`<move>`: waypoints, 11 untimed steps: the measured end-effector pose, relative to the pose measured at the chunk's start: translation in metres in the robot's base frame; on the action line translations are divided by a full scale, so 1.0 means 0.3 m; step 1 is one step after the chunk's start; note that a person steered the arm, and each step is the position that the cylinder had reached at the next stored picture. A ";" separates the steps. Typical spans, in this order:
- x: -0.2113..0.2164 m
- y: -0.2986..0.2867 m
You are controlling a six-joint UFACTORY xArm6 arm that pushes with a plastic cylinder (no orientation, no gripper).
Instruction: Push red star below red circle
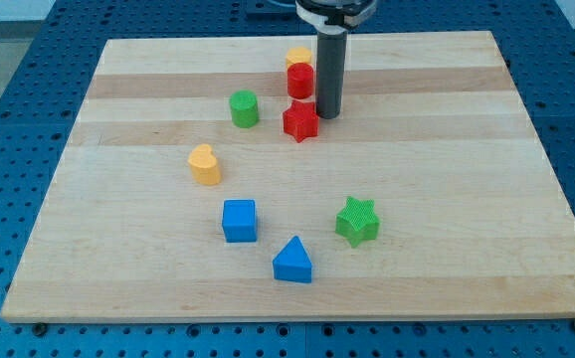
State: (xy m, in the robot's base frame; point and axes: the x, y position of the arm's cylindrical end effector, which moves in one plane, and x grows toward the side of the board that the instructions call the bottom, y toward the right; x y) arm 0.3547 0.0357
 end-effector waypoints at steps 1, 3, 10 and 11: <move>0.000 0.000; 0.303 0.033; 0.063 -0.095; 0.073 -0.083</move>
